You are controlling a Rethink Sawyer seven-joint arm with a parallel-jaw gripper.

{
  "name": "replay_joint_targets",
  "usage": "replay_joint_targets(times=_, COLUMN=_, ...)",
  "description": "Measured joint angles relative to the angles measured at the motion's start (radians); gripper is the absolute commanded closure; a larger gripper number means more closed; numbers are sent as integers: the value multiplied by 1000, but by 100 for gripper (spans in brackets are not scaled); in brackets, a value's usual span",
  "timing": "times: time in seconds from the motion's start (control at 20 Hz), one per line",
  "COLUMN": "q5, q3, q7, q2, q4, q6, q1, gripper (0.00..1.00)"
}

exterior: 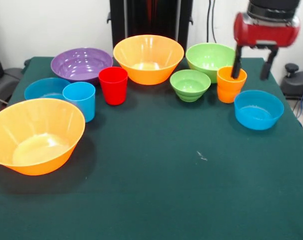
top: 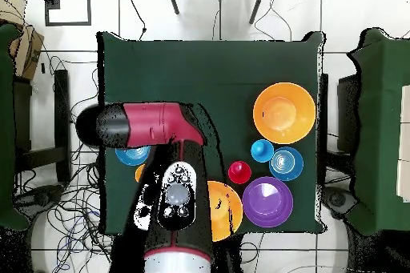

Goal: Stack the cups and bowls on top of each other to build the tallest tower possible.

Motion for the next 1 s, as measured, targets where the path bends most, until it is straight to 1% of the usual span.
replay_joint_targets(times=0.15, q5=8, q3=1, q7=0, q2=42, q4=-68, q6=14, q1=3, gripper=0)
replay_joint_targets(times=0.25, q5=11, q3=1, q7=0, q2=59, q4=-92, q6=14, q1=2, gripper=0)
replay_joint_targets(times=0.35, q5=12, q3=3, q7=0, q2=65, q4=-99, q6=13, q1=-2, gripper=0)
replay_joint_targets(times=0.5, q5=12, q3=6, q7=0, q2=57, q4=-85, q6=11, q1=-10, gripper=0)
replay_joint_targets(times=0.7, q5=12, q3=8, q7=0, q2=8, q4=-17, q6=-7, q1=-25, gripper=0)
replay_joint_targets(times=1.0, q5=12, q3=8, q7=0, q2=-131, q4=161, q6=-48, q1=-53, gripper=0)
